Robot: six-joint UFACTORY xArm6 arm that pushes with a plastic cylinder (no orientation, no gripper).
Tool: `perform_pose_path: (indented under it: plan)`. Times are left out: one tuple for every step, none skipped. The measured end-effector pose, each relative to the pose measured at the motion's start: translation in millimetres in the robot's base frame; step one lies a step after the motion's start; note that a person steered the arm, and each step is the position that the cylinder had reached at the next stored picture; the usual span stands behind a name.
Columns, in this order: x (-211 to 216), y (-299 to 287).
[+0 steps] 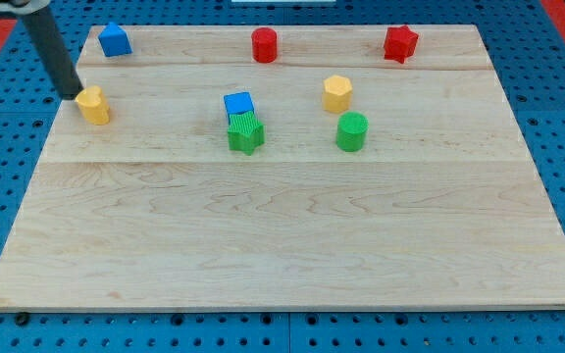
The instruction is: Keep the yellow heart parallel to the green star
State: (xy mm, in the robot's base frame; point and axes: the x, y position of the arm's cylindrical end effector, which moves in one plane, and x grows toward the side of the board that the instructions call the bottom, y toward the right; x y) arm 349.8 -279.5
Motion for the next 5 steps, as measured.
perform_pose_path:
  plan:
    - [25, -15]
    - [-11, -22]
    - [-27, 25]
    - [-20, 29]
    - [-3, 38]
